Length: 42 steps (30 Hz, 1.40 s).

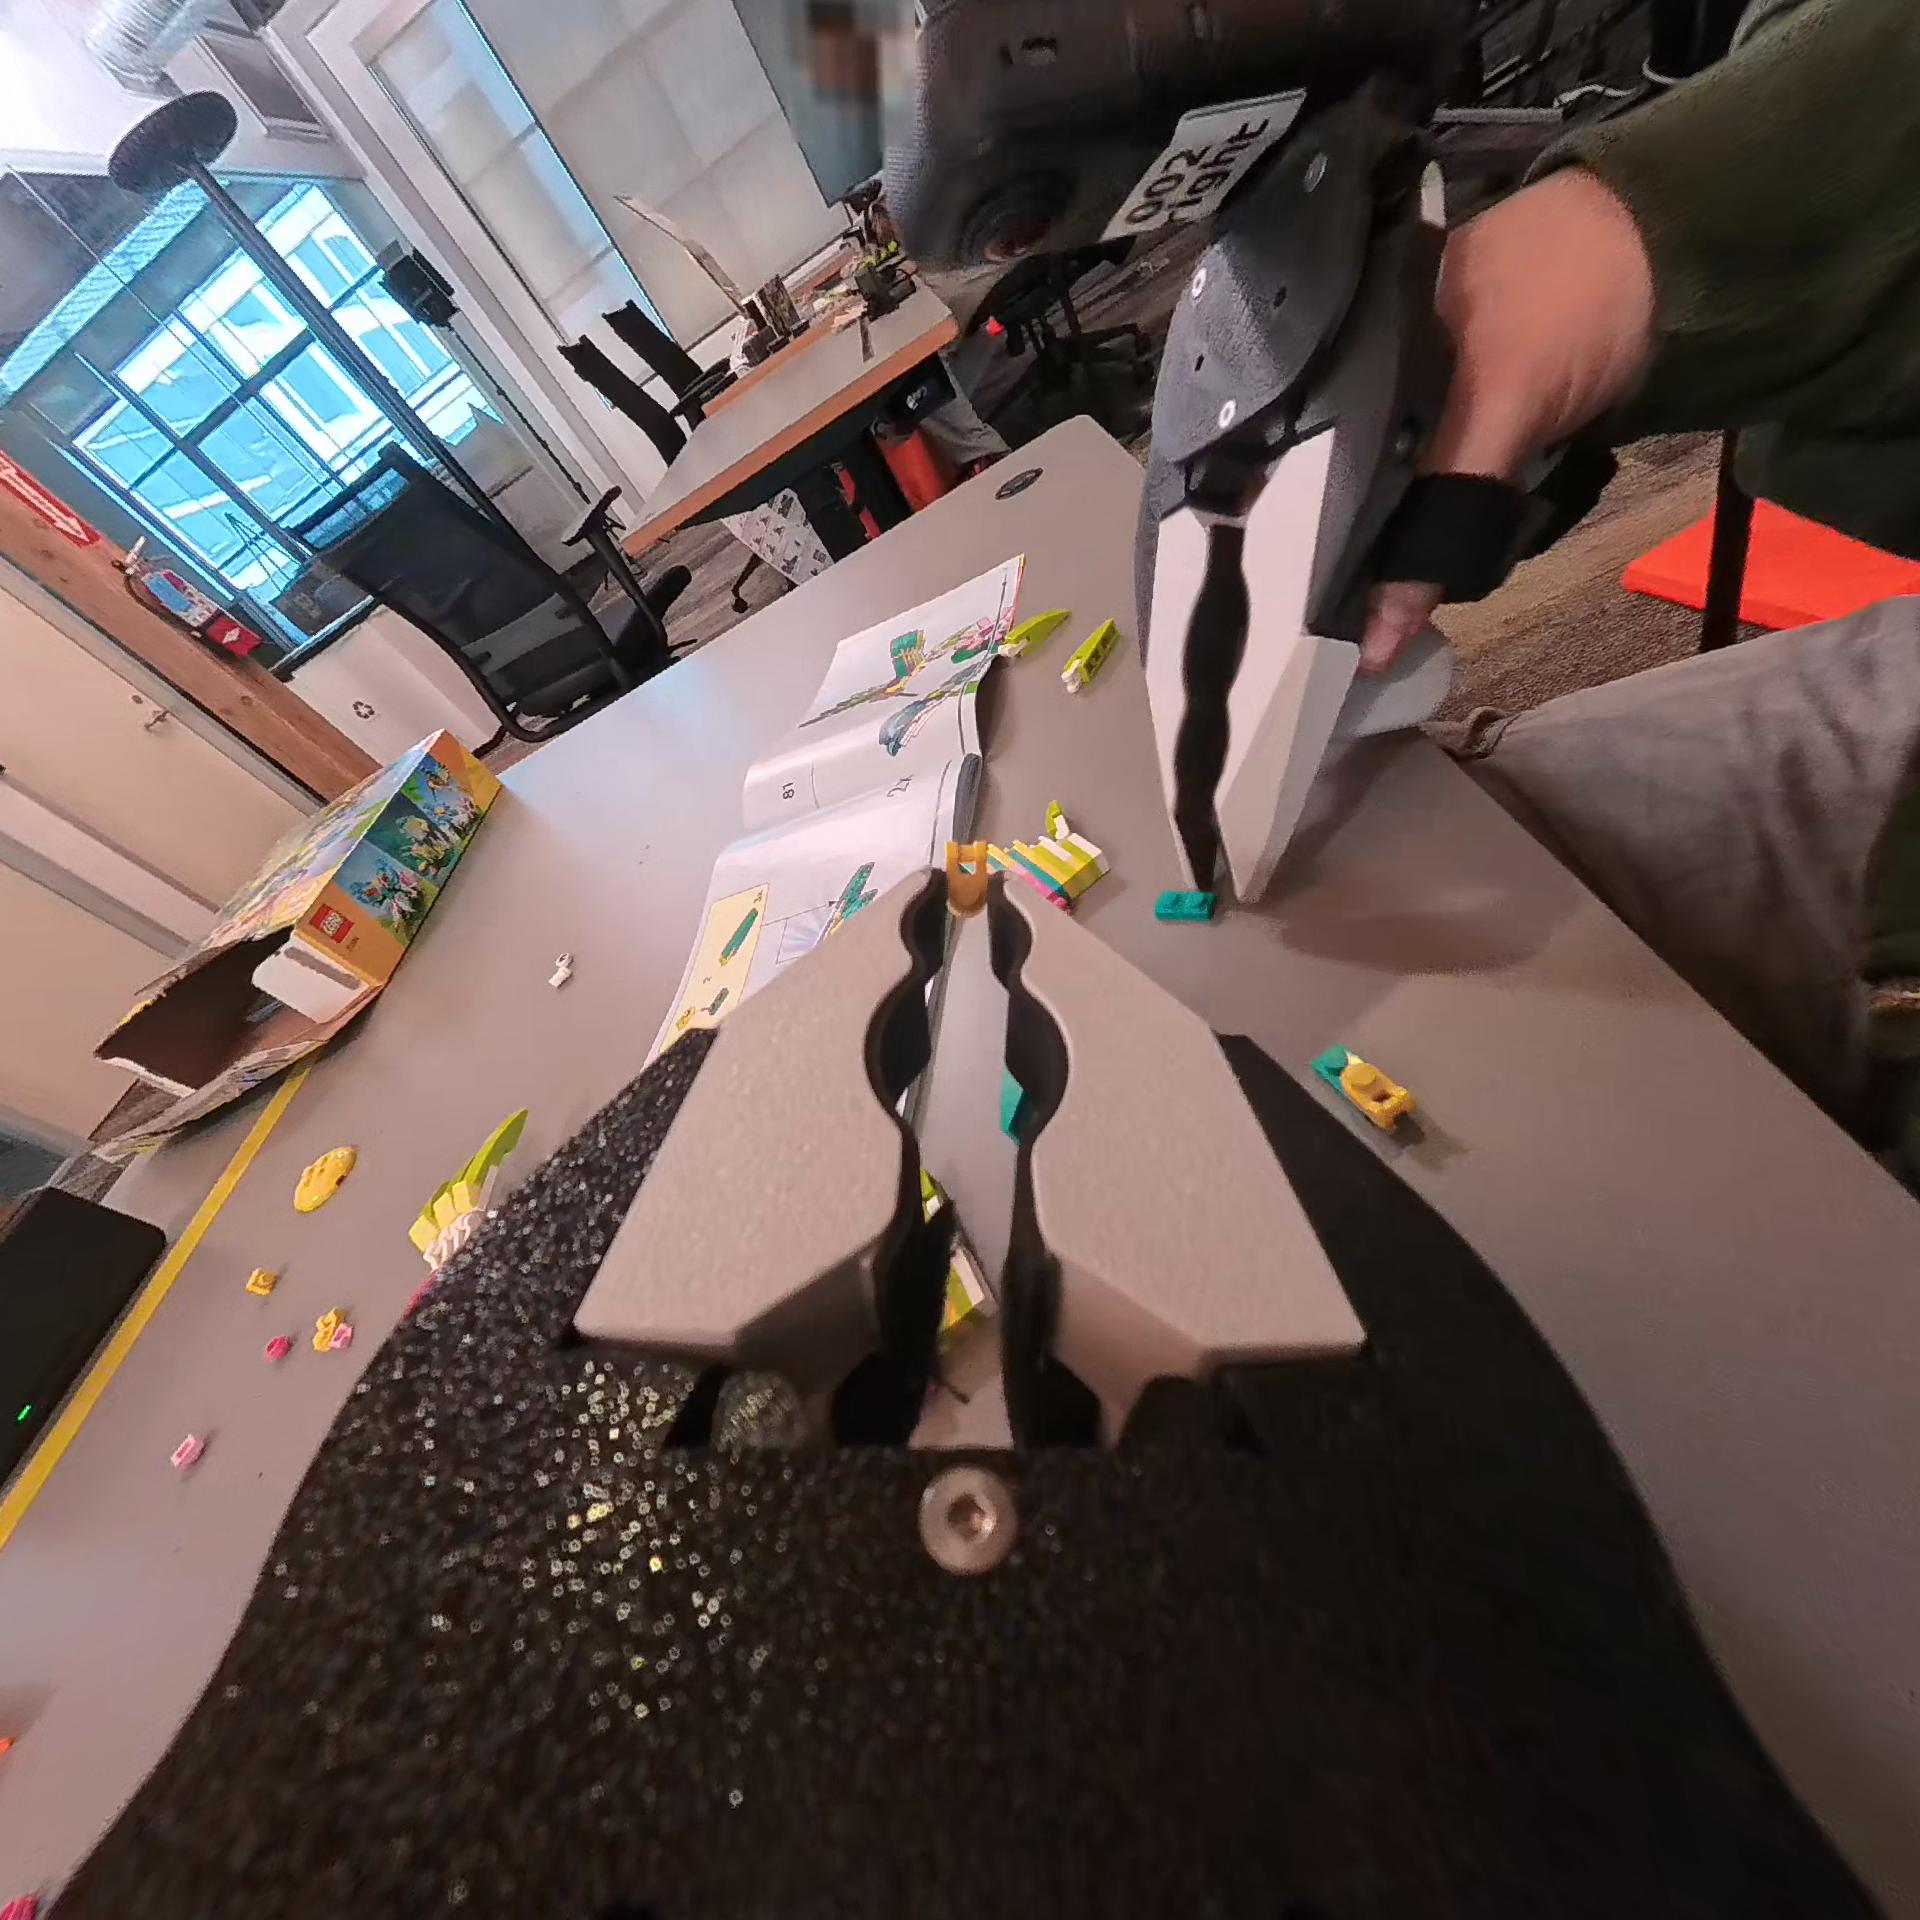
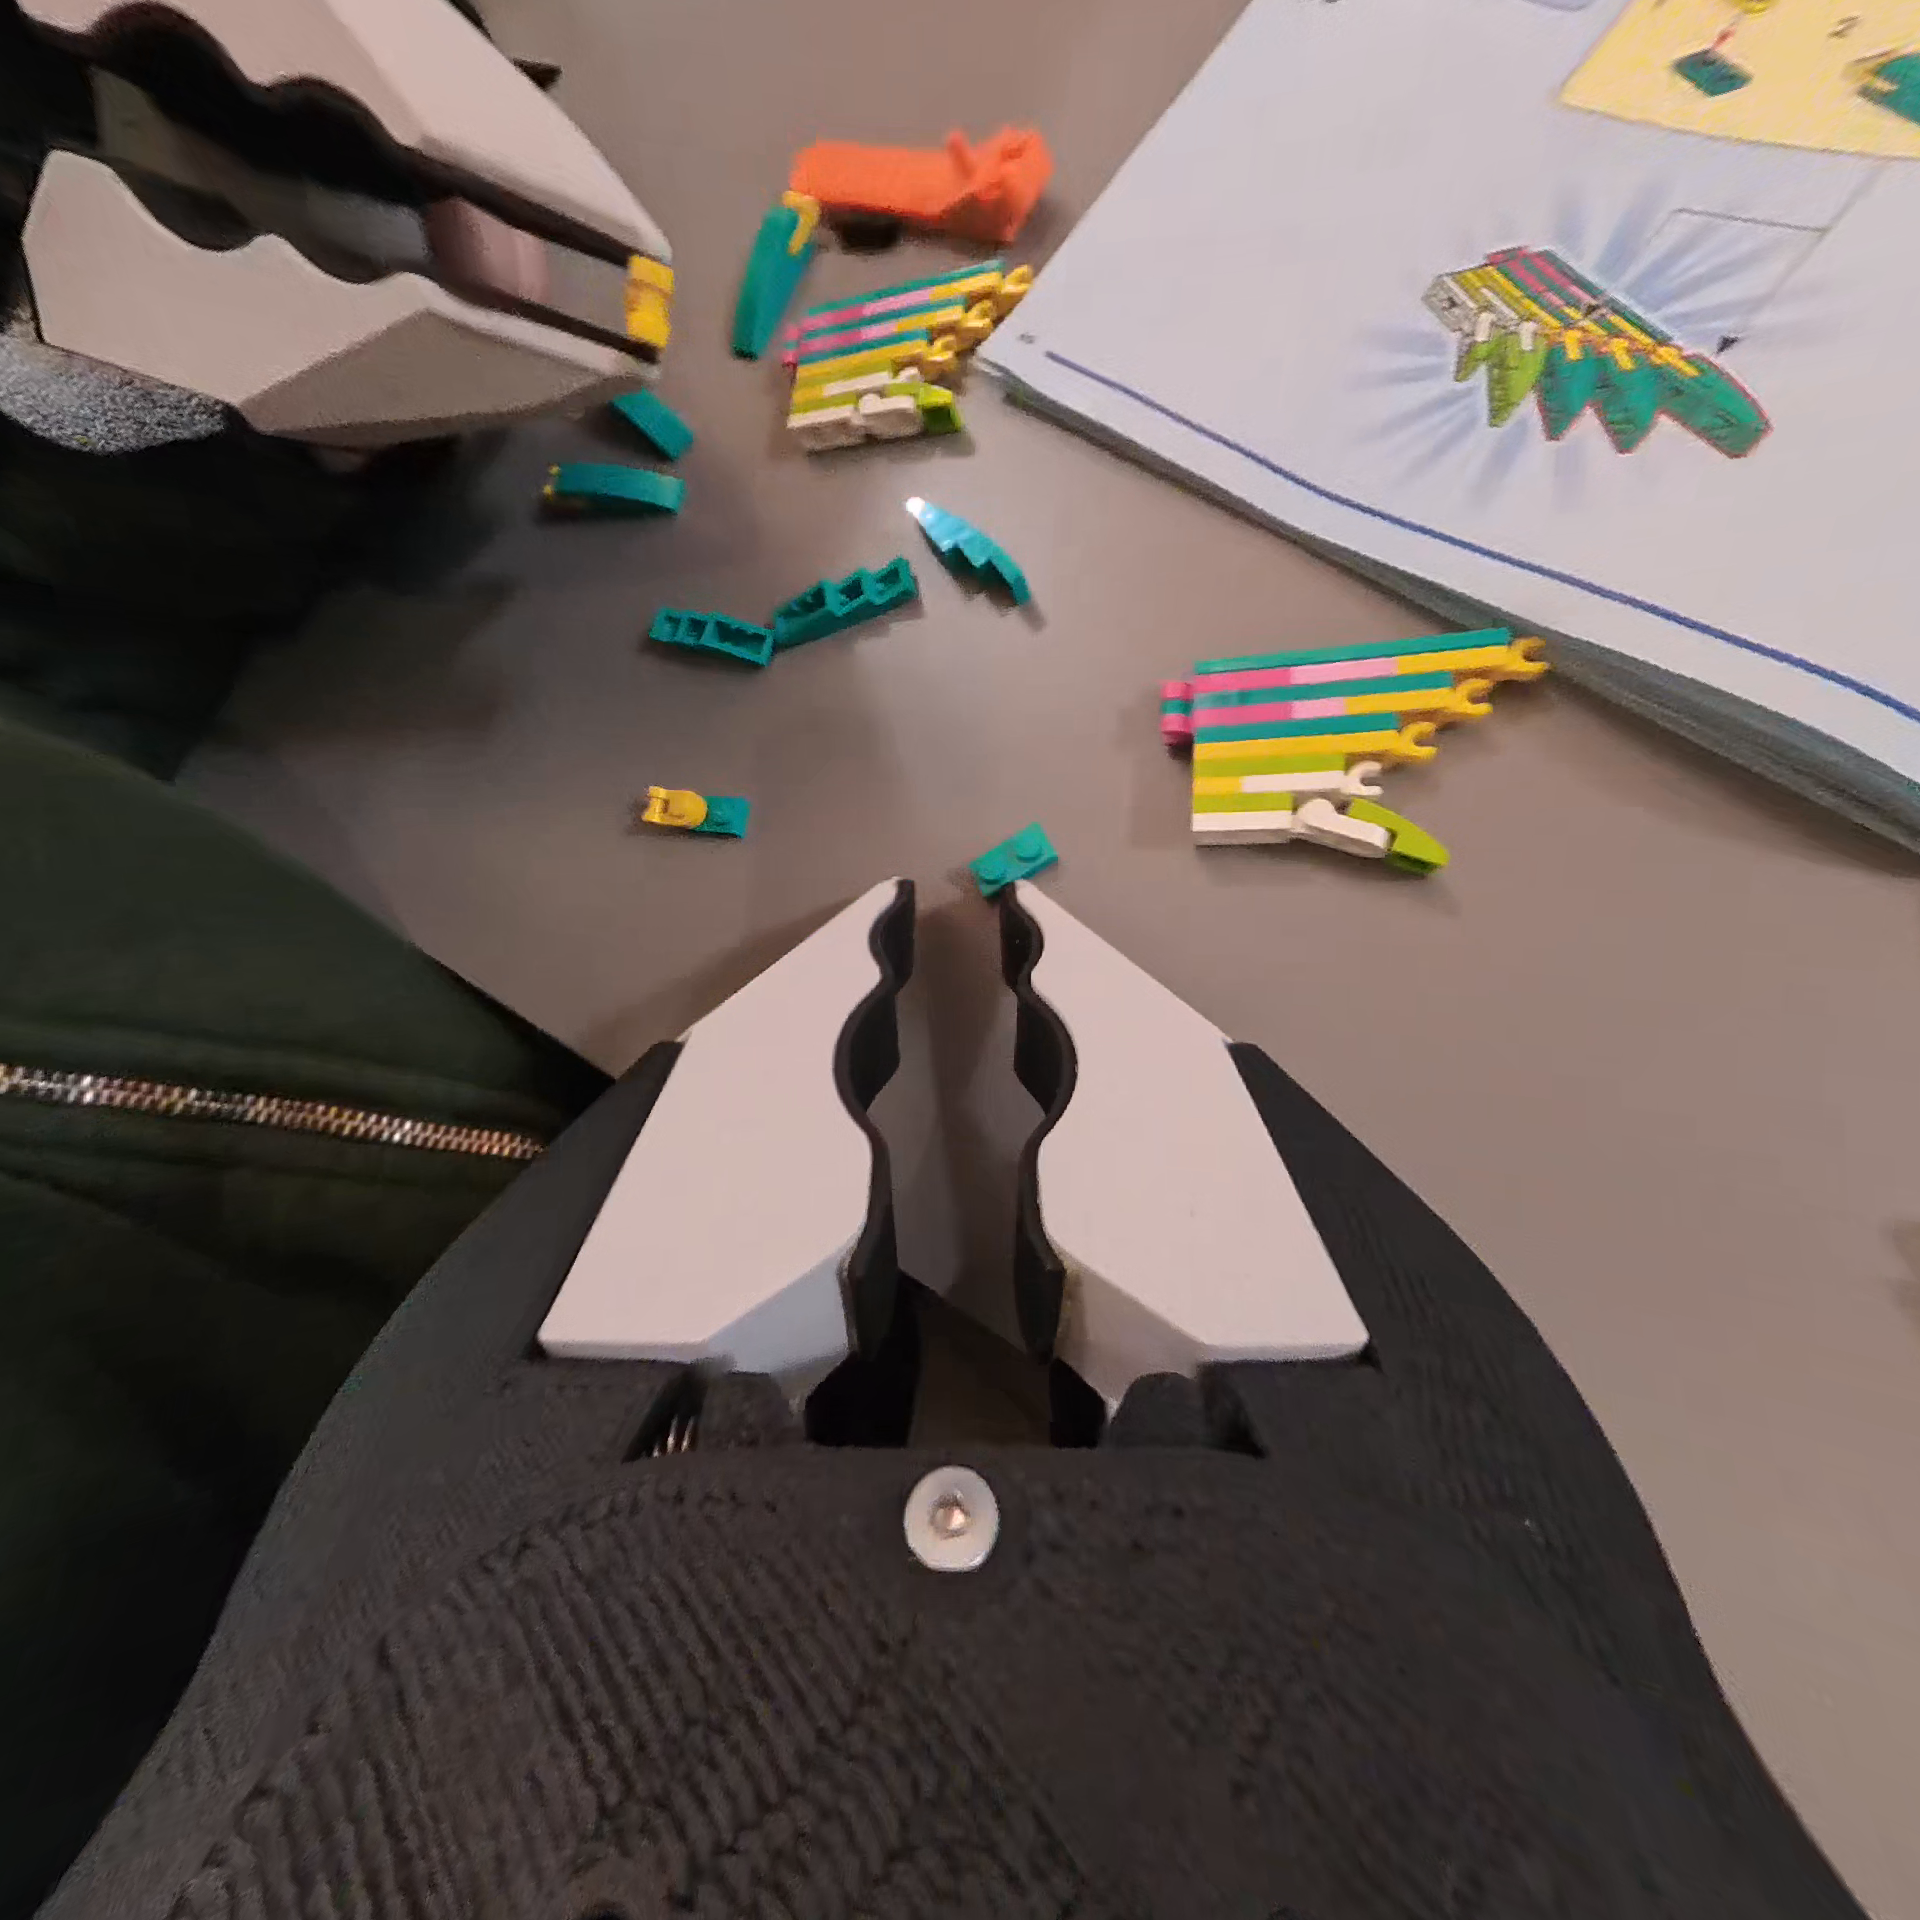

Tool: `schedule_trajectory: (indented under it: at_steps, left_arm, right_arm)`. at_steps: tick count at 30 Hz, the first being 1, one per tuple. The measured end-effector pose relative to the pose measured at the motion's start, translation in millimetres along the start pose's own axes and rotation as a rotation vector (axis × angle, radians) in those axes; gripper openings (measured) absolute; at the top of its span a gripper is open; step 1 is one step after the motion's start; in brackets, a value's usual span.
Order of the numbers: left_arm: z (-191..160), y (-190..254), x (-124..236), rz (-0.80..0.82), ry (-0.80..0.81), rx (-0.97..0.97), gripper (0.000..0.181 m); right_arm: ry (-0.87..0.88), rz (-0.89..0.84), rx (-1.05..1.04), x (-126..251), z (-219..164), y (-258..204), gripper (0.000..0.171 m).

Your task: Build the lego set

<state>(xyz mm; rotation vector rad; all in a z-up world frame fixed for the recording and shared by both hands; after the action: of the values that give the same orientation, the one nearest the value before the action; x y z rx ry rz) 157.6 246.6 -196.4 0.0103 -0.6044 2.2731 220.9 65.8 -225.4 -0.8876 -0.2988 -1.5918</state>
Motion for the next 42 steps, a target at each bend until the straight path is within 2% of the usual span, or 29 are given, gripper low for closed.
schedule_trajectory:
  at_steps: [1,8,20,31,35,39,42]
  left_arm:
    - [0,0,0,-0.001,-0.001,0.000,0.005]
    - [-1,0,-1,-0.005,-0.006,0.006,0.005]
    - [-1,1,-2,-0.010,-0.011,0.004,0.005]
    - [-1,1,-2,-0.012,-0.015,0.000,0.005]
    - [-1,2,-2,-0.014,-0.016,0.000,0.005]
    - [-1,2,-2,-0.018,-0.017,0.000,0.005]
    - [-1,2,-2,-0.021,-0.018,-0.001,0.005]
  right_arm:
    - [-0.006,0.002,0.009,0,1,-1,0.017]
    - [0.030,0.016,0.045,-7,5,-3,0.027]
    - [0.060,-0.070,0.100,-17,12,-4,0.026]
    - [0.050,-0.127,0.140,-23,17,-1,0.013]
    - [-0.001,-0.062,0.208,-17,16,0,0.006]
    - [-0.096,0.062,0.386,-9,11,-3,0.006]
    - [-0.124,0.110,0.443,-7,11,-2,0.015]
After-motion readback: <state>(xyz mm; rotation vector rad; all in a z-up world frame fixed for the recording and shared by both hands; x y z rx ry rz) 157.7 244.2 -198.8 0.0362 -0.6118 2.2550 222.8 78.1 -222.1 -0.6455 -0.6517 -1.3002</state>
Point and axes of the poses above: each gripper's, where its closed fingertips meet, x back along the fingers, z out of its top, y = z × x across the jaws, the point moved 9 cm from there along x, back along the fingers, and after that the axes turned 3 degrees about x, right-handed, at the moved point
